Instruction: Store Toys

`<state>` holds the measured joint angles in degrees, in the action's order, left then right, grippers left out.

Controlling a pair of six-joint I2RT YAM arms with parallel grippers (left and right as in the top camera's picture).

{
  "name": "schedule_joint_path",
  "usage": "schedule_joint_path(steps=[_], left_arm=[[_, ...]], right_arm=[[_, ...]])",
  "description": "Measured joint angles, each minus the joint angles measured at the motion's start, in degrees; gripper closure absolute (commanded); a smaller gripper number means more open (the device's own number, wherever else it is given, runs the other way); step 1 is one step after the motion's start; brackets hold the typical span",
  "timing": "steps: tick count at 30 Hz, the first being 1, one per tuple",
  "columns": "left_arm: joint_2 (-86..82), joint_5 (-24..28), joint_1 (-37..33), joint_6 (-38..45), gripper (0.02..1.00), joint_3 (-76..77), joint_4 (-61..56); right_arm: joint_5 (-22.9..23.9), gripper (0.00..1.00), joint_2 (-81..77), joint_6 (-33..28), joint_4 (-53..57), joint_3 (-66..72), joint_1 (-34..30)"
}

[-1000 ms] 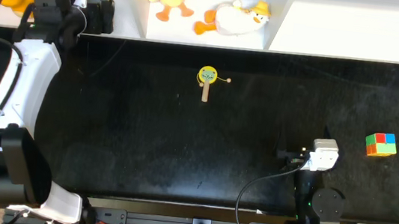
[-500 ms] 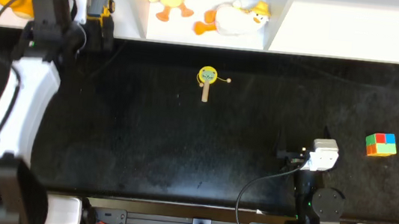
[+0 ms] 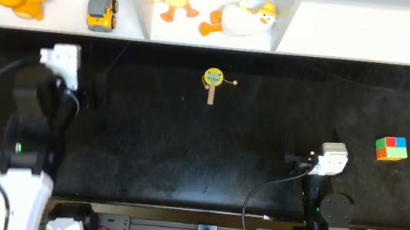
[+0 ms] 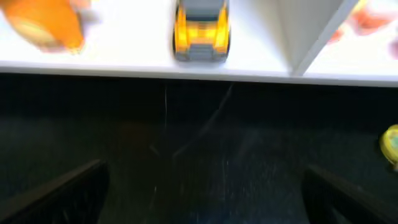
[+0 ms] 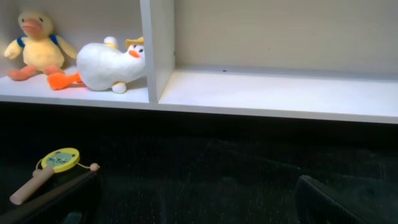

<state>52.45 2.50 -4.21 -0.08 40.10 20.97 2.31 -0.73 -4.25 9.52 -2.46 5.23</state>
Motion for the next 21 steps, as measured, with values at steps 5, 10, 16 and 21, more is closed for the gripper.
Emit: schedule_joint_path(steps=[5,10,16,21], left_arm=[[-12.48,0.28,0.00,0.00,0.020,-11.28,-14.25],[-22.29,1.38,0.11,0.00,0.020,-23.67,-33.53],[-31.34,0.33,2.29,0.00,0.020,-33.24,-44.57],[-37.44,-2.38,2.64,0.24,0.020,-37.44,-41.55]], right_arm=[[0.00,0.005,0.00,0.00,-0.02,0.00,0.00],[0.00,0.007,0.00,0.02,-0.04,0.00,0.00],[0.00,0.007,0.00,0.02,-0.04,0.00,0.00],[0.00,0.007,0.00,0.02,0.00,0.00,0.00]])
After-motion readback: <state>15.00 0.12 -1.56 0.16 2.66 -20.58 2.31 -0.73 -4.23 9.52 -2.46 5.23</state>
